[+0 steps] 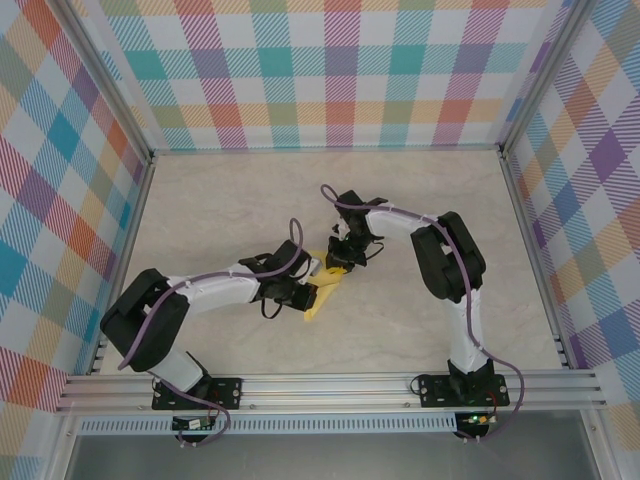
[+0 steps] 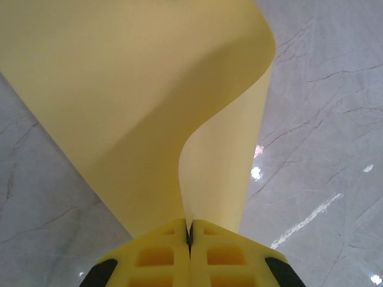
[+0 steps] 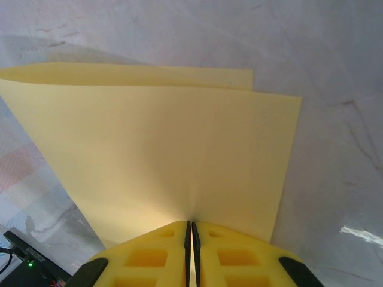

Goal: Fold a paper plane with a square sheet of paper (pick it up from the middle)
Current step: Third fold the triangle at the center of the table.

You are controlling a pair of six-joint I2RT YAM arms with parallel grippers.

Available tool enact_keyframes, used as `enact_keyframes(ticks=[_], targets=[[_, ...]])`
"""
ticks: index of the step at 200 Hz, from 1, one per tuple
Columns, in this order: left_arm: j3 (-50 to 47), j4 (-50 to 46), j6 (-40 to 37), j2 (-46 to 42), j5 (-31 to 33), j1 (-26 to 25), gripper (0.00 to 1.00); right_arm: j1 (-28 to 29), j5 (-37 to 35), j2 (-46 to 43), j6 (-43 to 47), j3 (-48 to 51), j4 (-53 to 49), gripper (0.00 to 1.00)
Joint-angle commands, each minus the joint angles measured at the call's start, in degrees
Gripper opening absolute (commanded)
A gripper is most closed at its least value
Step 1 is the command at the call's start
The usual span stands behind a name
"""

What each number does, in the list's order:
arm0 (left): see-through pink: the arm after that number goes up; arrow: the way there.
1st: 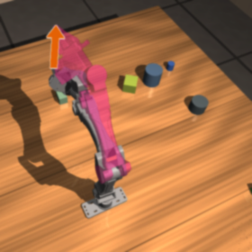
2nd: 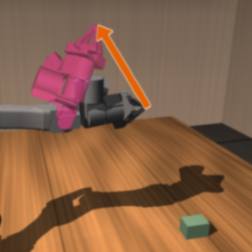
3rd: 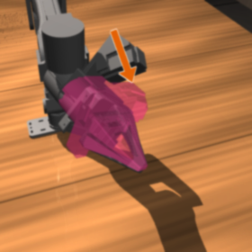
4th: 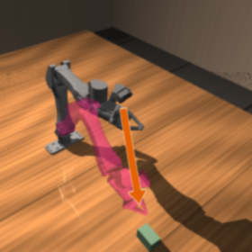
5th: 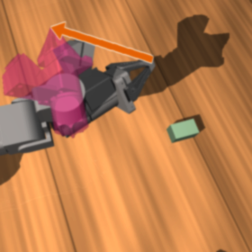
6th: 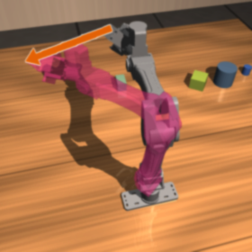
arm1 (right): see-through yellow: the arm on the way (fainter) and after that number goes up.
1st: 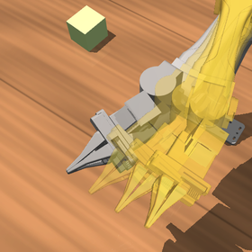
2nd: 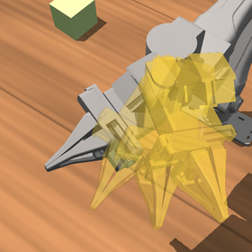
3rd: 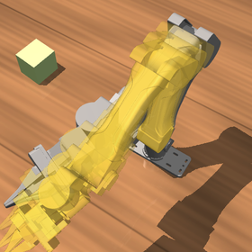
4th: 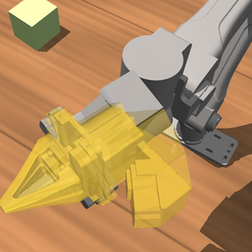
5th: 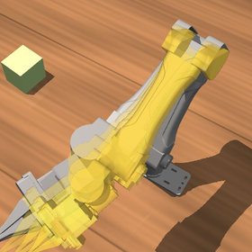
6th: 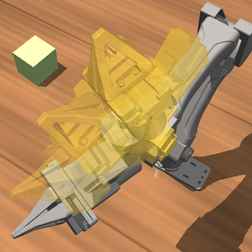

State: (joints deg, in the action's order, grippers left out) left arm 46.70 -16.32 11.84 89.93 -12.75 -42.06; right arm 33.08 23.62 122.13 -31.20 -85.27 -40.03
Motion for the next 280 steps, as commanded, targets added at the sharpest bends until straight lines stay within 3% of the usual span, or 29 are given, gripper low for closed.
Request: enact_keyframes(ticks=[1, 157, 280], targets=[[1.99, -2.80, -1.35, 0.98, 0.80, 1.05, 0.00, 0.33, -2.52, 1.84, 1.30, -0.78, -3.05, 0.13], [5.51, -5.68, -3.05, 3.68, 5.23, 1.37, 0.00, 0.32, -3.38, 2.53, 0.83, -0.42, -4.00, 0.14], [6.25, -5.73, -3.29, 5.45, 5.20, 1.37, 0.00, 0.32, -3.08, 2.68, 0.46, -0.33, -4.18, 0.14]])
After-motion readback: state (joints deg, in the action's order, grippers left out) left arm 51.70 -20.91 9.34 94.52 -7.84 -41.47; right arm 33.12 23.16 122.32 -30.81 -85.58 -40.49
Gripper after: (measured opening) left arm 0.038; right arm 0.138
